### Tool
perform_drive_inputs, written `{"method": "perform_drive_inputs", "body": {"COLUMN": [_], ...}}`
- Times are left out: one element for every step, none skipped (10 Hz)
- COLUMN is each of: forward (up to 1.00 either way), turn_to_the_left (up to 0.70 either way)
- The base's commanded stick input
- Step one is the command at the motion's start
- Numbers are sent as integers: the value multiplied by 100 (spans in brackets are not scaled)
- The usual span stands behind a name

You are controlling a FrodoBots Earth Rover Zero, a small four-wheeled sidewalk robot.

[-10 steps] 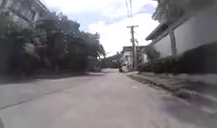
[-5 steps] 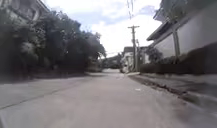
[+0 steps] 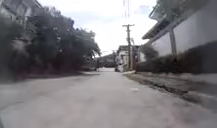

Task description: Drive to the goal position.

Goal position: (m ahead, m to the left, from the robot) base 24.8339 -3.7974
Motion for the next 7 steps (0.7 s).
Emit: {"method": "perform_drive_inputs", "body": {"forward": [50,50,50,50,50,50,50], "turn_to_the_left": [-15,-7,0,0,0,0,0]}}
